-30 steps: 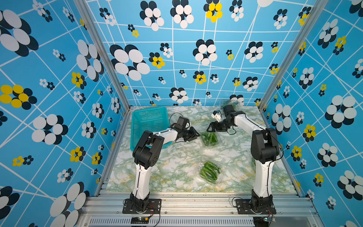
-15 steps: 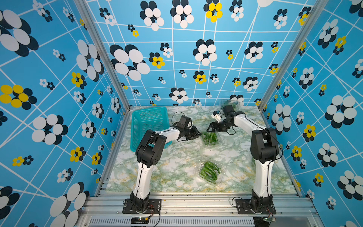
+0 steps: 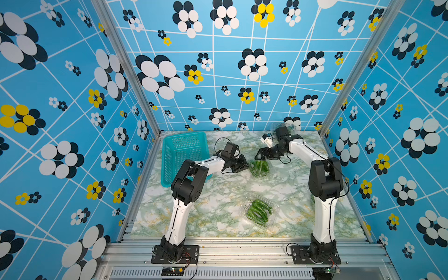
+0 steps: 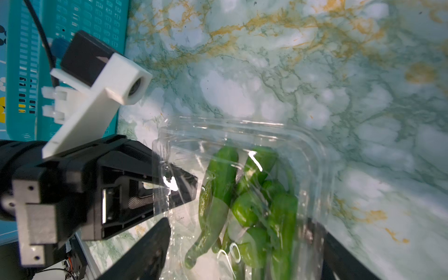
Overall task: Take small green peppers out of containers
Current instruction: Open the packing box at the center of the board.
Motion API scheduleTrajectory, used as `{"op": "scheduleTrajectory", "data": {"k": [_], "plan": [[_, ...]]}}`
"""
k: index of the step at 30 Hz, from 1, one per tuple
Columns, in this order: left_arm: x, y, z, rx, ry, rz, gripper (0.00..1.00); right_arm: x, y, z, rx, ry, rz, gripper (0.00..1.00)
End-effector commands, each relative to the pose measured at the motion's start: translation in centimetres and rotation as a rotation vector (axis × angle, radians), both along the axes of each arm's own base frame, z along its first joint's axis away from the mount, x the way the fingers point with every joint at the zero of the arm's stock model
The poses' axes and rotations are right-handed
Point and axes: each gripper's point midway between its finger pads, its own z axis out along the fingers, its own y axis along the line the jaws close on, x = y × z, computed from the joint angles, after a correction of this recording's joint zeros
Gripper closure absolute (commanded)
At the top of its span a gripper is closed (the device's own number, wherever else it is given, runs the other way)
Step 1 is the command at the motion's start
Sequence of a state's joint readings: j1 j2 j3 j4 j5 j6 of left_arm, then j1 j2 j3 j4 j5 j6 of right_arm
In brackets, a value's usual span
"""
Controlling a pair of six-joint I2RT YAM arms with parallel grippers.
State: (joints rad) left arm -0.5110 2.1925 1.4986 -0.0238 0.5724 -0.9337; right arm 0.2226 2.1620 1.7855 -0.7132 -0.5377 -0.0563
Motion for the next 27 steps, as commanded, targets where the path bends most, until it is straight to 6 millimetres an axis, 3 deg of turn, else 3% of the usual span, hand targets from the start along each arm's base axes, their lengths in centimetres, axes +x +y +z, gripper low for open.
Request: {"op": "scheduleTrajectory", "data": {"k": [1,4,7,10,11,17,22,27], "plan": [[0.3,-1.0,0.7,-0.015,-0.018,-0.019,0.85,-0.6,1.4,-0.9,0.016,0.049,0.049,0.12],[0.0,-0.6,0.6,0.005,-0.011,-0.011,0.88,0.0,0.7,-1.2,-0.028,0.032,0.025,0.11],[-0.2,0.3,0.7,0.027,-0.003,0.004,0.89,1.5,-1.2,-0.9,-0.075,0.000,-0.053,0.10],[-0.5,1.0,0.6,0.043,0.009,0.021,0.89,3.1,-2.9,0.6,-0.058,-0.060,-0.134,0.09],[-0.6,1.2,0.7,0.050,0.014,0.027,0.90,3.5,-3.3,2.0,-0.049,-0.101,-0.152,0.08],[-0.9,2.0,1.1,0.080,0.035,0.050,0.91,4.6,-5.5,4.6,-0.159,-0.211,-0.232,0.08],[-0.9,2.6,1.6,0.113,0.044,0.064,0.90,2.2,-4.4,6.5,-0.259,-0.260,-0.185,0.11],[-0.9,2.6,1.6,0.114,0.048,0.065,0.90,-1.9,0.0,6.9,-0.341,-0.254,-0.060,0.16]]}}
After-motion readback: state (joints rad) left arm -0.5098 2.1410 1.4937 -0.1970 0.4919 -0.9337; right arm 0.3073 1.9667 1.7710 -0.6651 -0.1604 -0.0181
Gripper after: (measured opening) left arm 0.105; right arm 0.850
